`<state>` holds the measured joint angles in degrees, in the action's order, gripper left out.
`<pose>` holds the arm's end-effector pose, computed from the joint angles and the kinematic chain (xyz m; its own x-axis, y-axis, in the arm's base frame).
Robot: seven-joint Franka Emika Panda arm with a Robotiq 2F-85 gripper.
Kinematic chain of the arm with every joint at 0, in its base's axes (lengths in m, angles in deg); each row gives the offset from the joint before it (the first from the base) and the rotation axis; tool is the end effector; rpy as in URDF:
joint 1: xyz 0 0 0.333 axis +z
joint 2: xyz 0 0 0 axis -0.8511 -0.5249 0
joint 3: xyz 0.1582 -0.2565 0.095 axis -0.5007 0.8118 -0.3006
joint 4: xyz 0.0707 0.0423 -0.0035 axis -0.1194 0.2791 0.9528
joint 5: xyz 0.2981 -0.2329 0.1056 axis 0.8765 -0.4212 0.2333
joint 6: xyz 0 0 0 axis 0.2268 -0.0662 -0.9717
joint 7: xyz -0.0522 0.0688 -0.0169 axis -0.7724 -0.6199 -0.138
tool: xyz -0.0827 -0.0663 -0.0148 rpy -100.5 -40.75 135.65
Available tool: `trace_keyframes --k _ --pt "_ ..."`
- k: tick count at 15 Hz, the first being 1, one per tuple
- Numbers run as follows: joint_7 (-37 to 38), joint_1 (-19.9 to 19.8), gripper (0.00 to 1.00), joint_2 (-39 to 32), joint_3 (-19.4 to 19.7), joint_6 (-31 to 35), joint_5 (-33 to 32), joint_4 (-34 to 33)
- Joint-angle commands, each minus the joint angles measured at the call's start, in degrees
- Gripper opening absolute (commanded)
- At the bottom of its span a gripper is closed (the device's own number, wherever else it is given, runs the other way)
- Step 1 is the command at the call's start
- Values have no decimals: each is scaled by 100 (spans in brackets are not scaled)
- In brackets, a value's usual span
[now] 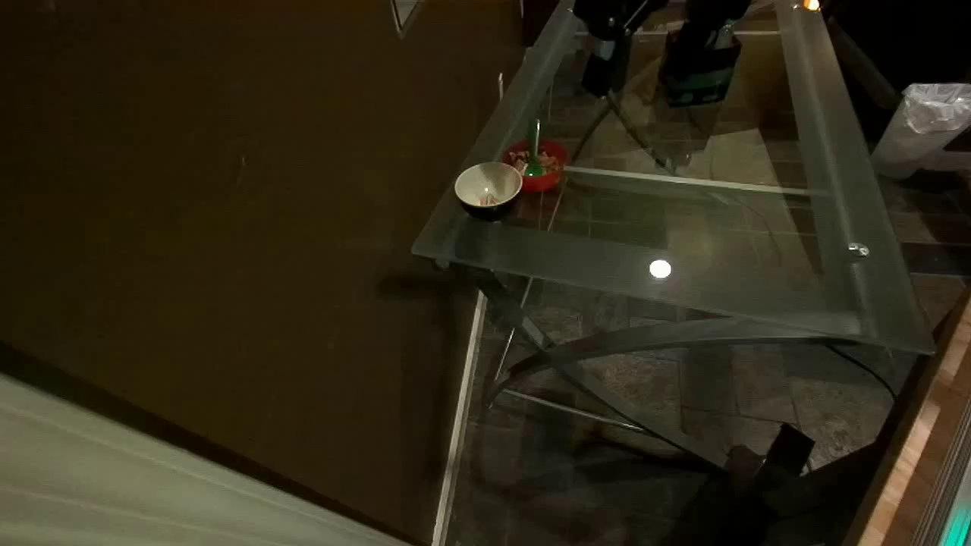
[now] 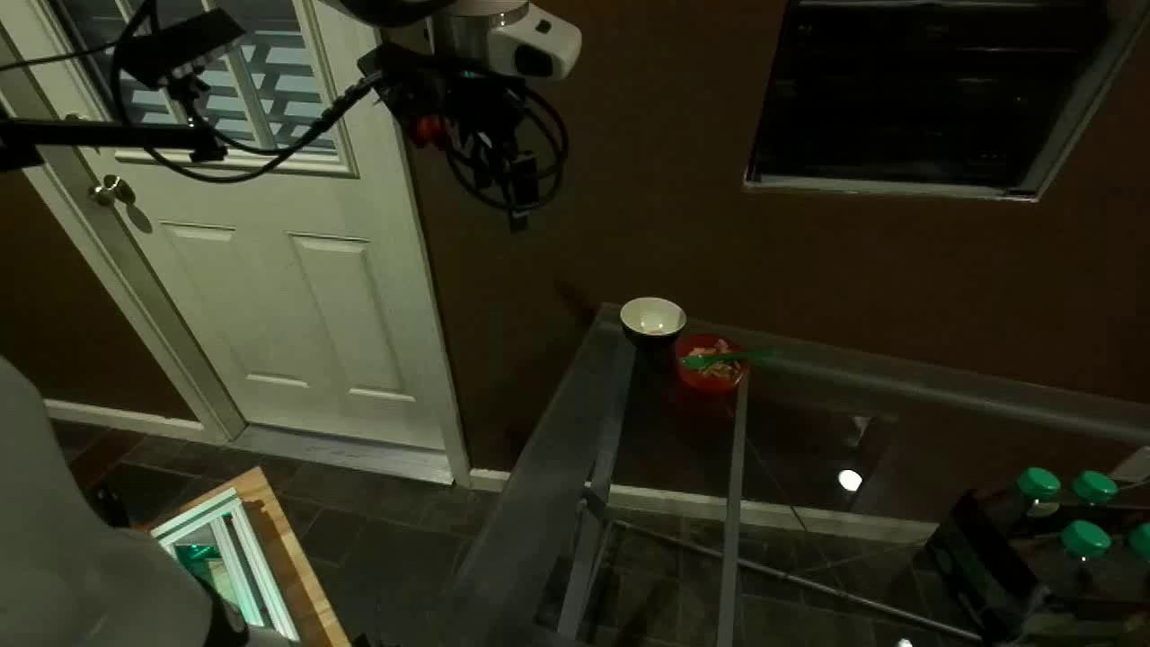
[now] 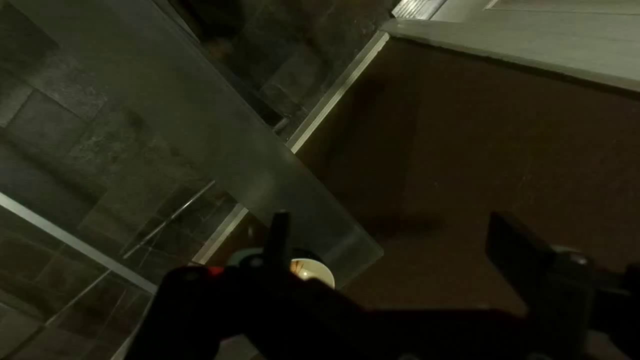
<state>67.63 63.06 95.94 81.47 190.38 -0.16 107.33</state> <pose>0.4307 0.0912 0.4762 0.9664 -0.2190 0.1347 -0.1873 -0.9586 -0.2143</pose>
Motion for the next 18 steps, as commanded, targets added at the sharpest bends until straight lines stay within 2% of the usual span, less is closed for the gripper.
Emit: trace_keyframes --k 1,2,4,7,11,12,13,14,18 --pt "-4 -16 100 0 -12 -17 3 -11" --pt "-4 -16 100 1 -11 -18 3 -11" --pt "469 -96 100 -207 -56 -22 104 -225" --pt "901 -182 100 -516 87 357 441 -589" --pt "754 -262 99 -845 501 783 1133 -1140" --pt "657 -282 75 -933 635 863 1349 -1321" --pt "564 -292 75 -1014 758 959 1580 -1494" --pt "456 -299 70 -1131 886 1052 1823 -1710" --pt "236 -334 40 -1573 1177 1495 2838 -2567"
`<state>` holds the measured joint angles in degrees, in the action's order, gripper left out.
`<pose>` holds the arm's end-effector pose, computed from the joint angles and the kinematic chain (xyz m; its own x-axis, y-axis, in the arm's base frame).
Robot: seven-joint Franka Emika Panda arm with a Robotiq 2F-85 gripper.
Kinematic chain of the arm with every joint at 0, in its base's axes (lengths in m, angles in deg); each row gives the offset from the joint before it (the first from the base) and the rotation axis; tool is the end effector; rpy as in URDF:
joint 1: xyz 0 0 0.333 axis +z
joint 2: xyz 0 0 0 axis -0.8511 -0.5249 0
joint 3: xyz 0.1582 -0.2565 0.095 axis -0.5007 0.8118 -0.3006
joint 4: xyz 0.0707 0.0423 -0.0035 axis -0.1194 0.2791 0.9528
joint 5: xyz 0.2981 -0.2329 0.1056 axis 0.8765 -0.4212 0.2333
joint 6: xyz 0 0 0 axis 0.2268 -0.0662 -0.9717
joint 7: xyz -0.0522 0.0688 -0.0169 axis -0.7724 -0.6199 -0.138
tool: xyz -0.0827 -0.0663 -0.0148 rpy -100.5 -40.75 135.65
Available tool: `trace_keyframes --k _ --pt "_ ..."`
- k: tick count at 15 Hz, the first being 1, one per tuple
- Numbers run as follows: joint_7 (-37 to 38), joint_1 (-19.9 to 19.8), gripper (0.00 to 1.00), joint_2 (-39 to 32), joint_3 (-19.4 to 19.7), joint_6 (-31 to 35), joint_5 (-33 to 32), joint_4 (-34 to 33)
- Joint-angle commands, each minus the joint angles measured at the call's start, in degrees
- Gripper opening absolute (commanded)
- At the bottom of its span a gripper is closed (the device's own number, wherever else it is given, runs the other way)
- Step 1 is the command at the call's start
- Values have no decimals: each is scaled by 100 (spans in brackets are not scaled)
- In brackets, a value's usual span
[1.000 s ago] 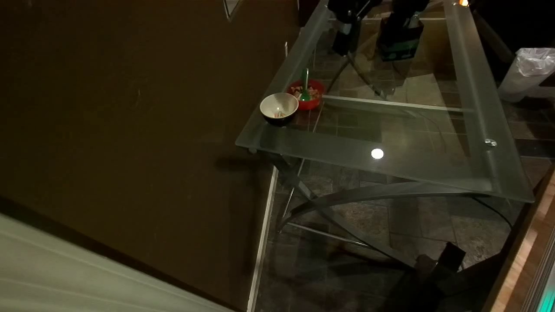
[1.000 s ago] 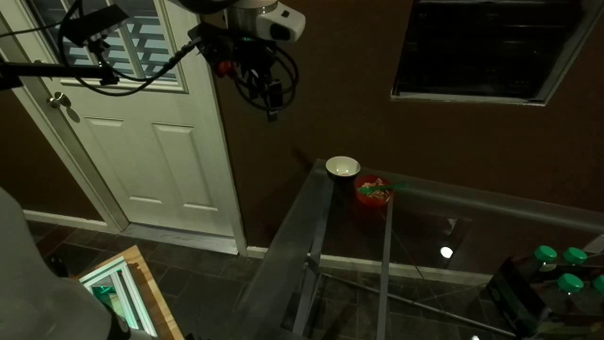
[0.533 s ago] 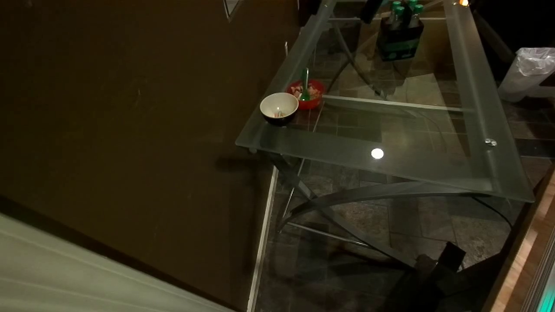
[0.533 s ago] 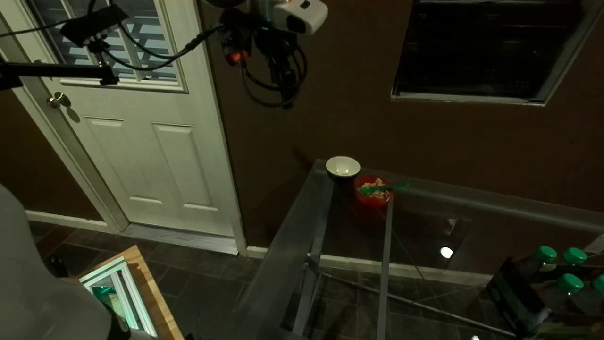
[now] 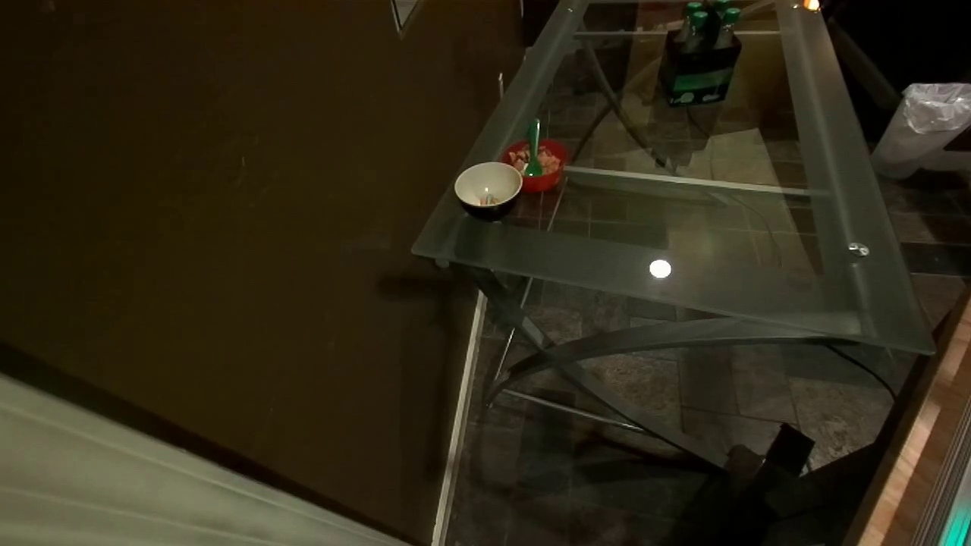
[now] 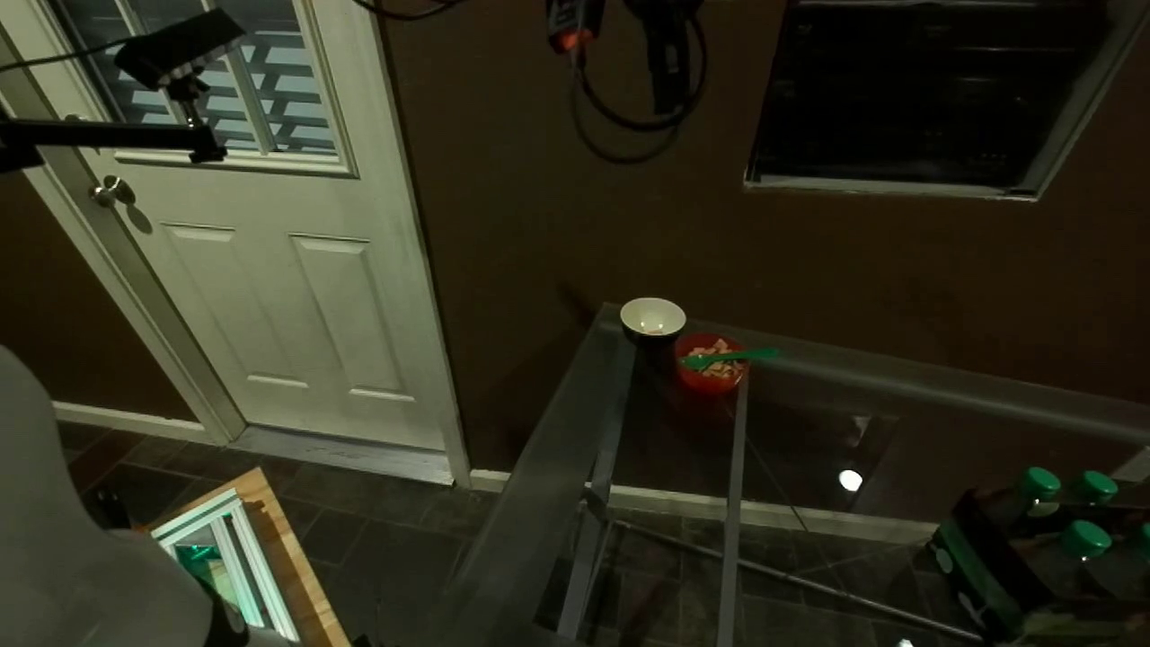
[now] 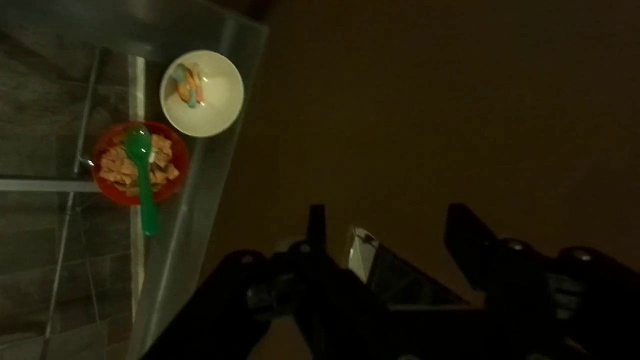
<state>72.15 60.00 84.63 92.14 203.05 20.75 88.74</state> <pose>0.5350 -0.0304 0.5712 0.6678 -0.7232 0.1759 -0.4735 -0.5951 -0.6493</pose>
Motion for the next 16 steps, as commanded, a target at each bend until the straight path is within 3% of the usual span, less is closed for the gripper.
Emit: trace_keyframes --k 1,5,6,7,9,13,16 --pt "-289 -36 34 -552 137 368 1036 -905" --pt "-385 -102 5 -1158 113 1033 2193 -1728" --pt "-335 -165 1 -736 42 812 1699 -1215" --pt "-338 -178 16 -829 33 849 1736 -1317" --pt "-337 -196 3 -852 6 850 1727 -1290" --pt "-337 -198 0 -832 2 850 1726 -1280" --pt "-561 -221 0 -1327 59 1048 2169 -1827"
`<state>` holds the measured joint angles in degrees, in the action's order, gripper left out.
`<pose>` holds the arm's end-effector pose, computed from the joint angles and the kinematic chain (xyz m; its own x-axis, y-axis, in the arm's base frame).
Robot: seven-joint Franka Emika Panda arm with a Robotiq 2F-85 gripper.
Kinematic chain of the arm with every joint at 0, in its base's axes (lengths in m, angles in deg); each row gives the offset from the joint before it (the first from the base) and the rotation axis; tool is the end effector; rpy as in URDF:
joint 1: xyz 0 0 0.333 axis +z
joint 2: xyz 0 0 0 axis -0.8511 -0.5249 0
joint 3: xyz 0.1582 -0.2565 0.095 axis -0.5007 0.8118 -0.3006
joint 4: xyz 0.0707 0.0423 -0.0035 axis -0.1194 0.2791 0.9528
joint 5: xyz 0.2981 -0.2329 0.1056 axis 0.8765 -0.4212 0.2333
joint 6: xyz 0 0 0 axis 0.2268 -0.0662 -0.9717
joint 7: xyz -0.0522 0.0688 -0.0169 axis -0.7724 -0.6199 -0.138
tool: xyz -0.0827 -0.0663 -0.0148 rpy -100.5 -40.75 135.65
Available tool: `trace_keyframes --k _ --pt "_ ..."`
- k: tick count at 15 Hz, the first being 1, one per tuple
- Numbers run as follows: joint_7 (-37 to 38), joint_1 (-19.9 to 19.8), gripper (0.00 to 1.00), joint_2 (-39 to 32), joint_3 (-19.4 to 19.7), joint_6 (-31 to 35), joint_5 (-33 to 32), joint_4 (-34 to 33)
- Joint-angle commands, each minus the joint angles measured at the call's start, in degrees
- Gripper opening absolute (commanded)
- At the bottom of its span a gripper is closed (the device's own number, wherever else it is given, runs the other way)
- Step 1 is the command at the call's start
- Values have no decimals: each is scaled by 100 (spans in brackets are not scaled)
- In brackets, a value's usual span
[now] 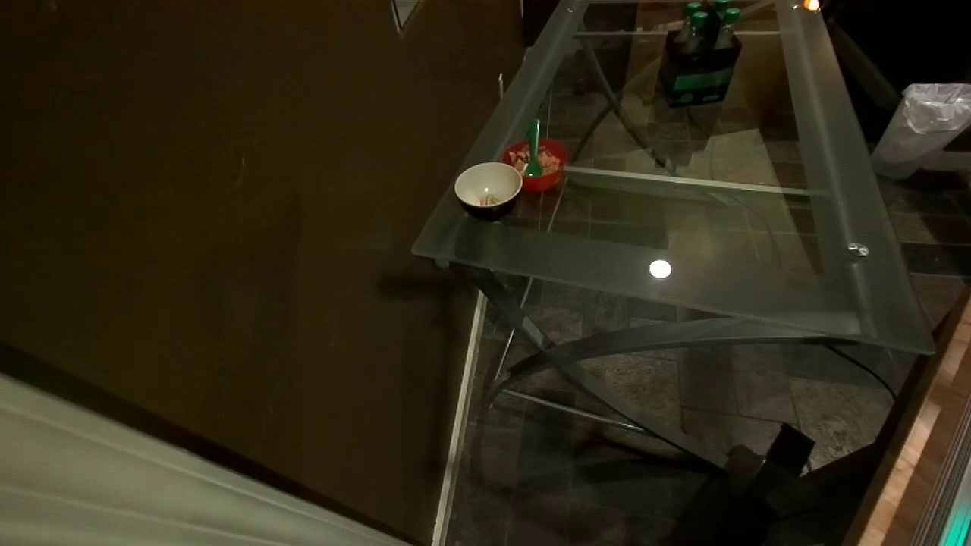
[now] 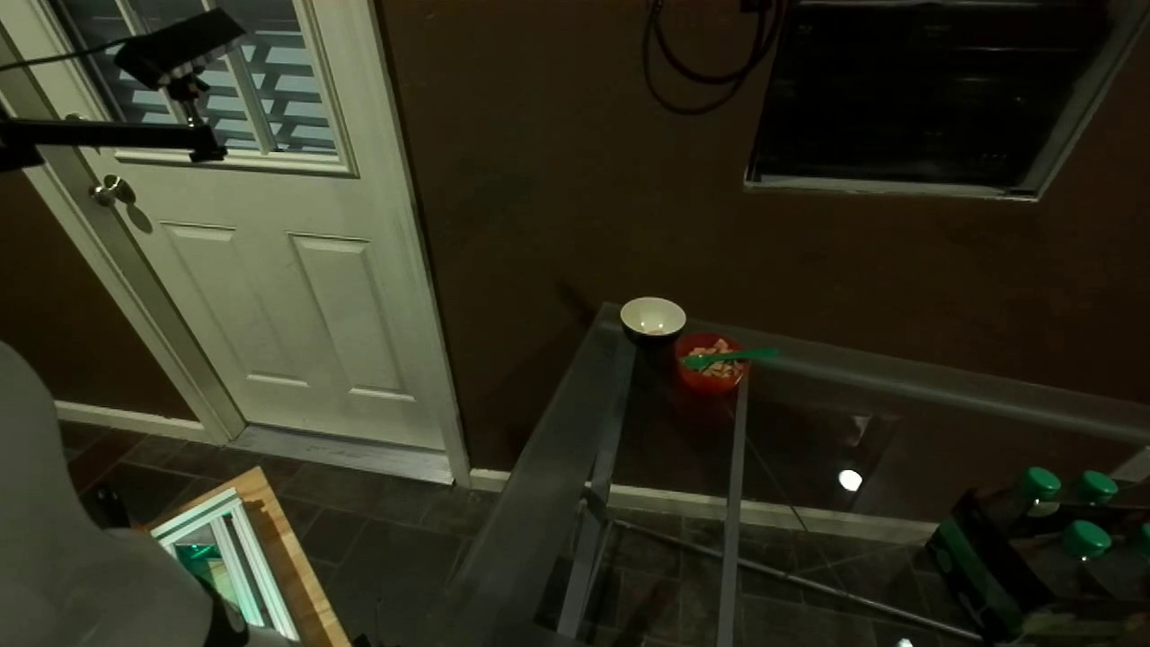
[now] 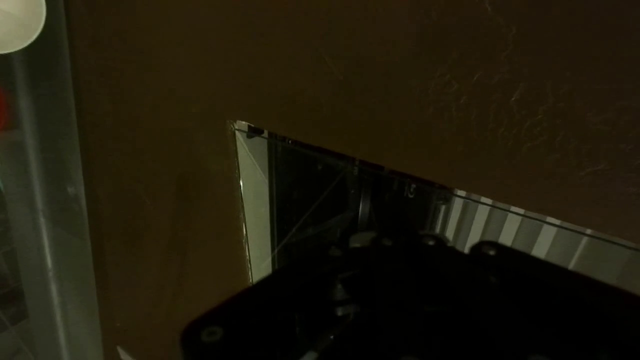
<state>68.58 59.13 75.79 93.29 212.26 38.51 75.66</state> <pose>0.5889 -0.0697 0.6180 0.4758 -0.8669 0.1487 -0.3935 -0.3610 -0.8455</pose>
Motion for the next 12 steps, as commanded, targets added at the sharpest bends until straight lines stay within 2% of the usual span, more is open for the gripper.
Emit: trace_keyframes --k 1,5,10,12 --pt "-204 -158 0 -615 -49 191 494 -704" --pt "-455 -250 0 -1270 29 -43 946 -1510" --pt "-1219 -453 0 -2084 -61 -426 1542 -2509" --pt "-1255 -629 0 -2414 -188 -630 1491 -2917"
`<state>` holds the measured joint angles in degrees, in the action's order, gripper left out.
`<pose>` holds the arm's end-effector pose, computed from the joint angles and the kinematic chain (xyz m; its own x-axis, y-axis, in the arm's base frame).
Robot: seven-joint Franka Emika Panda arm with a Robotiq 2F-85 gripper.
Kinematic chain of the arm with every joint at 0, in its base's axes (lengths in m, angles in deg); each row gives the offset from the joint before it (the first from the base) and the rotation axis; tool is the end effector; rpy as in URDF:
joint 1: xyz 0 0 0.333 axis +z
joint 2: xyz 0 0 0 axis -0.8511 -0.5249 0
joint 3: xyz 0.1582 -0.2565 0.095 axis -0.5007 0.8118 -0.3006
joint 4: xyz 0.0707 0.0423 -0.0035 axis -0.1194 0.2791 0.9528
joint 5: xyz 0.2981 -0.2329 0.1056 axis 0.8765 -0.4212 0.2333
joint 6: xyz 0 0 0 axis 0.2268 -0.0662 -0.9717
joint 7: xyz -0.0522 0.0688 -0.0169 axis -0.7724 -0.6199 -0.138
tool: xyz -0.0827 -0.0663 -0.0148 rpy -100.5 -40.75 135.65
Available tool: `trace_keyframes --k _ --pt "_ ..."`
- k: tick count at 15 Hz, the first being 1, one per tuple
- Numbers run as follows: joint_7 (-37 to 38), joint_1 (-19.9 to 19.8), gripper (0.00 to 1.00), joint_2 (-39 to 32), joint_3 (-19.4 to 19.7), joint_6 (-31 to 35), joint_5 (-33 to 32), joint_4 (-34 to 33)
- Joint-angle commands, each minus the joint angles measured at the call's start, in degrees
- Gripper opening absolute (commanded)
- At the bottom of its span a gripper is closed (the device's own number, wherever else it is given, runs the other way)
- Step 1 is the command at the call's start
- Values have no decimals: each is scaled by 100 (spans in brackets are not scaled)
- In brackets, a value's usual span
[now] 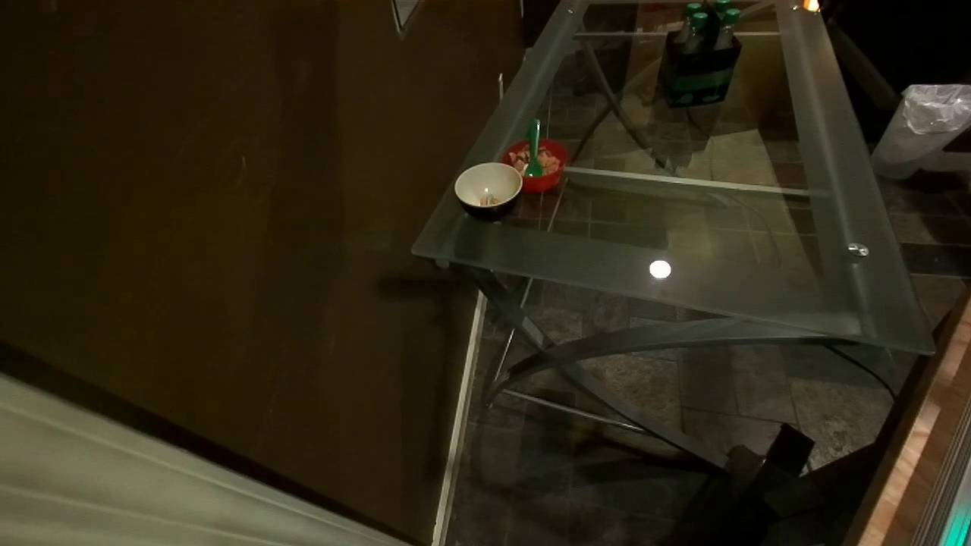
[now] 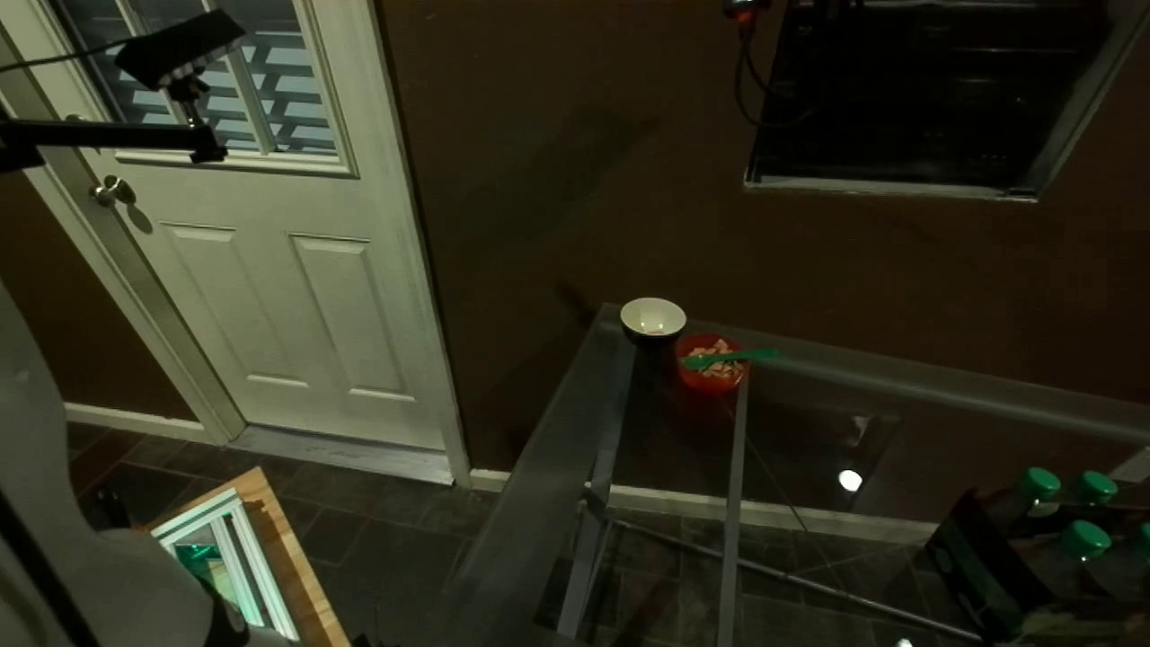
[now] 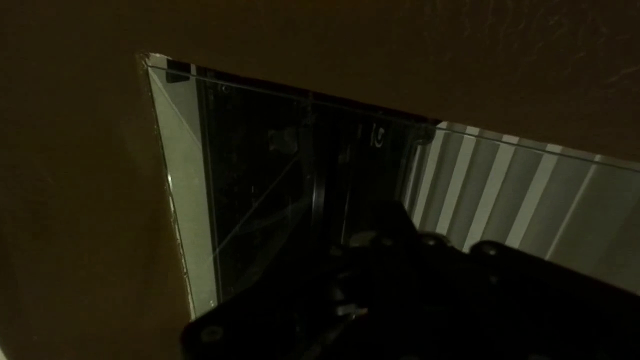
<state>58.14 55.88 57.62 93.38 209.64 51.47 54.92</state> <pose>0.6817 -0.1037 0.6007 0.4737 -0.8656 0.1625 -0.2901 -0.3276 -0.8992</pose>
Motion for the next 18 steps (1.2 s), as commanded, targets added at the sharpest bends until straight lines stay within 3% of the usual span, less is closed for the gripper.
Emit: trace_keyframes --k 1,9,18 --pt "-209 -358 0 -762 -222 -482 176 -1042" --pt "-91 -596 0 -1795 -603 -992 54 -2381" --pt "80 -441 0 -2664 -808 -713 93 -3548"
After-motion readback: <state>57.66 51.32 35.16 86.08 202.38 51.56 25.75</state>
